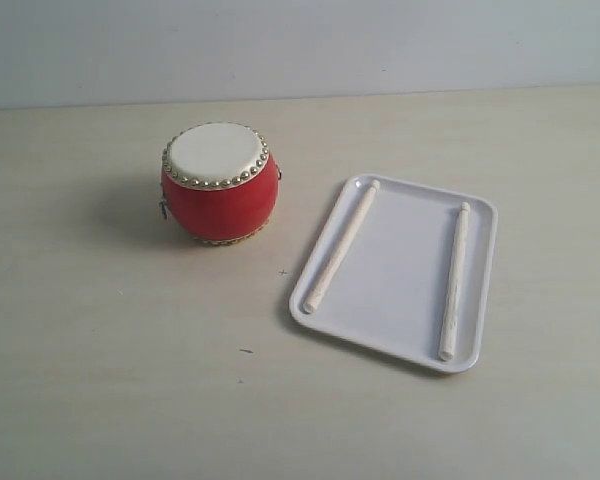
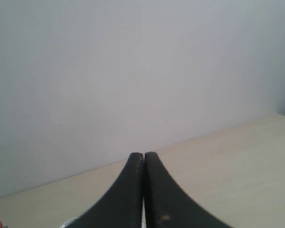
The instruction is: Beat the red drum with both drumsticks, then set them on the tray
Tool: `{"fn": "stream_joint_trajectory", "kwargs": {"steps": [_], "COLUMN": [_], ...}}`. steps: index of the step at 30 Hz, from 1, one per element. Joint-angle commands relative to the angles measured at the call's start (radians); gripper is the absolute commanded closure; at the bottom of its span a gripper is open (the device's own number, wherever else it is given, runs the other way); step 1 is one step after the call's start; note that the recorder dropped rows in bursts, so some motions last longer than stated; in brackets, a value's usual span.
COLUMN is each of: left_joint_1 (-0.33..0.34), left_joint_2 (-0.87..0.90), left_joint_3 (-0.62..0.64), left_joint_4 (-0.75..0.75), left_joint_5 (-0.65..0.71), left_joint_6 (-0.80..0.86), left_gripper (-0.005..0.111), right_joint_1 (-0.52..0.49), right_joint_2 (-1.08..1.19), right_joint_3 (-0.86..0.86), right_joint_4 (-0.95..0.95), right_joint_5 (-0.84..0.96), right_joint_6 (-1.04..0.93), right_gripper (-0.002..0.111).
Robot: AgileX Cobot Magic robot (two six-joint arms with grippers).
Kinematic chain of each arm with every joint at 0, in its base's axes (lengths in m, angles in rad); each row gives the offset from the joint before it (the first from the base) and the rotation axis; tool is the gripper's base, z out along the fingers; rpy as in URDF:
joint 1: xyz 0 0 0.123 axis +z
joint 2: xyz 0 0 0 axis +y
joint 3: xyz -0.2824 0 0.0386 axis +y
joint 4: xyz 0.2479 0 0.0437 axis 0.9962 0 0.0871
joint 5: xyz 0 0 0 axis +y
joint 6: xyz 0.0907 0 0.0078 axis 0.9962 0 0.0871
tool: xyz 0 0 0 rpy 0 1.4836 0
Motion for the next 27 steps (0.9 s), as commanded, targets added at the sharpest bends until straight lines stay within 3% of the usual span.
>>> {"fn": "stream_joint_trajectory", "kwargs": {"steps": [1, 27], "left_joint_1": [0.002, -0.024], "left_joint_2": [-0.004, -0.004], "left_joint_3": [0.003, 0.003], "left_joint_4": [-0.008, -0.008], "left_joint_5": [-0.014, -0.014], "left_joint_6": [0.004, 0.004], "left_gripper": [0.107, 0.107], "right_joint_1": [-0.004, -0.004], "right_joint_2": [-0.006, -0.006], "right_joint_3": [0.005, 0.005], "right_joint_4": [-0.002, -0.002], "right_joint_5": [-0.008, -0.008], "right_joint_6": [-0.001, -0.001], "right_gripper": [0.108, 0.108]}}
